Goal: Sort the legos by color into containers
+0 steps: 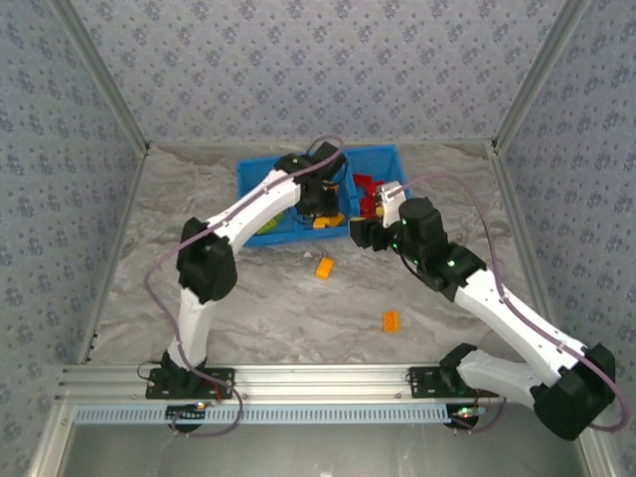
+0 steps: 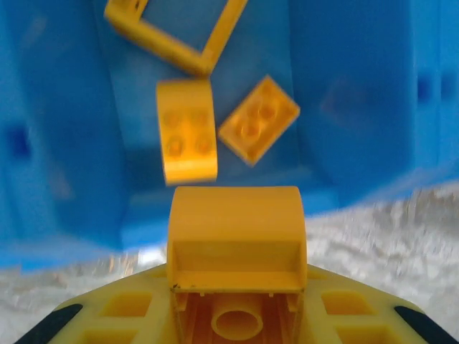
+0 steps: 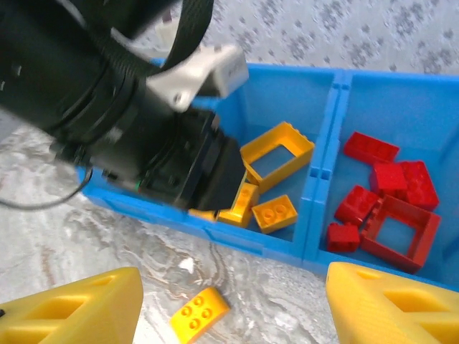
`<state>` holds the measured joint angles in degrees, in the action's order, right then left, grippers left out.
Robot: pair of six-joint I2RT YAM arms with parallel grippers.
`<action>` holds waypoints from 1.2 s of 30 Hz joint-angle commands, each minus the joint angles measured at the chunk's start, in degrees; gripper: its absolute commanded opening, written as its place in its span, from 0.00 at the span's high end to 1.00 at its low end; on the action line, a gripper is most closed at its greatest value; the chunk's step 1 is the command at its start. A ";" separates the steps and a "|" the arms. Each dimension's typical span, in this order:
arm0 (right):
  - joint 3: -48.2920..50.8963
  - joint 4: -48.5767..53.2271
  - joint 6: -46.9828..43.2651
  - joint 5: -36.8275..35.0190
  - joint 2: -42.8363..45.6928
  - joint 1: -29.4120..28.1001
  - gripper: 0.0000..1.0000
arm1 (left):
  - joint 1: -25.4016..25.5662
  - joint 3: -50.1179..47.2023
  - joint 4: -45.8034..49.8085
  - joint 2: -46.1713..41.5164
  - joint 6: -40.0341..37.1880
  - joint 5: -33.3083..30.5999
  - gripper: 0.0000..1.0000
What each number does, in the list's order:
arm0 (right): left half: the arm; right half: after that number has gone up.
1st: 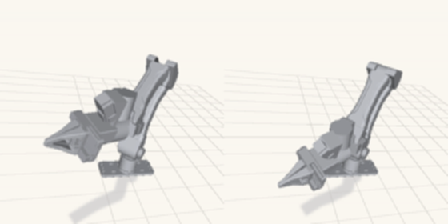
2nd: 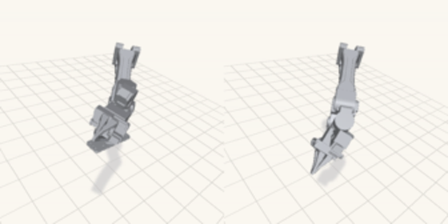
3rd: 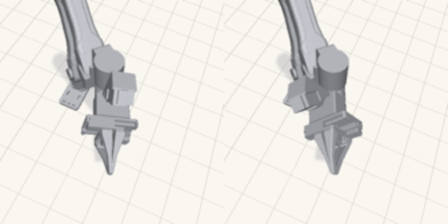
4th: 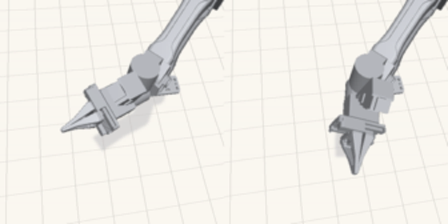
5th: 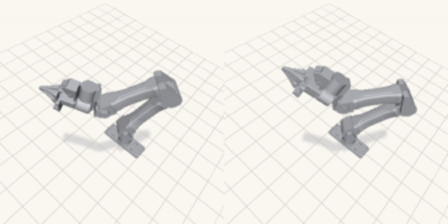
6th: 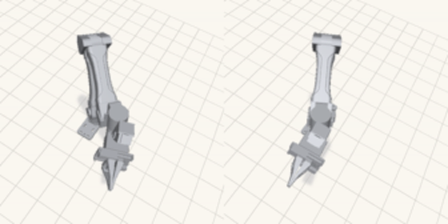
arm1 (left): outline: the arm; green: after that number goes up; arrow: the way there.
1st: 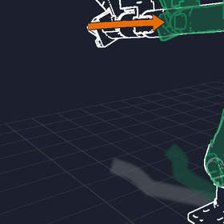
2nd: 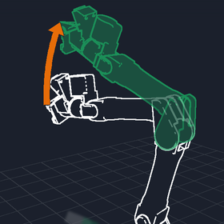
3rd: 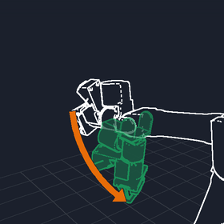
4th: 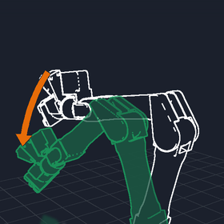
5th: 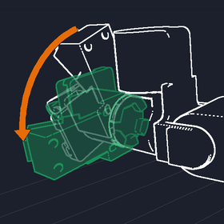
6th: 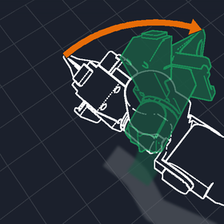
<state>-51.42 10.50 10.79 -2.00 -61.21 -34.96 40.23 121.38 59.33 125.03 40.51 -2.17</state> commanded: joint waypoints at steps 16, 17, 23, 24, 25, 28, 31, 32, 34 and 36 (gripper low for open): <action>-7.92 -0.06 5.84 -4.78 -7.28 2.36 0.29 | -4.85 21.70 -0.35 20.24 -3.99 10.21 0.59; -7.81 0.03 6.12 -4.76 -7.26 2.35 0.29 | -4.88 21.79 -0.15 20.41 -4.07 10.13 0.55; -5.85 1.48 6.70 -5.45 -6.47 1.74 0.29 | -4.79 21.09 1.10 18.78 -4.54 8.67 0.41; -5.27 1.52 6.70 -5.56 -6.10 1.65 0.29 | -4.73 21.09 1.06 18.20 -4.53 8.21 0.41; -4.86 1.63 6.64 -5.93 -5.63 1.37 0.29 | -4.77 21.18 1.08 17.45 -4.35 7.69 0.41; -4.15 2.86 6.70 -7.60 -4.56 0.79 0.29 | -4.72 21.13 1.82 14.79 -3.35 5.79 0.43; -4.13 5.69 7.34 -10.10 -4.12 0.00 0.30 | -3.92 19.90 1.68 10.97 -2.42 3.53 0.43; -4.13 6.97 8.53 -11.17 -4.31 -0.33 0.30 | -3.58 19.30 1.54 9.70 -2.19 2.53 0.44; -3.93 9.47 11.06 -12.72 -5.01 -1.21 0.32 | -3.08 16.93 0.95 6.48 -1.18 0.29 0.46; -3.52 11.17 14.22 -14.52 -6.20 -3.05 0.33 | -2.65 13.30 -0.39 2.71 -0.53 -1.50 0.47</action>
<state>-55.59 16.69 20.25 -12.29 -66.78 -36.27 36.49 136.97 59.77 135.68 38.61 0.34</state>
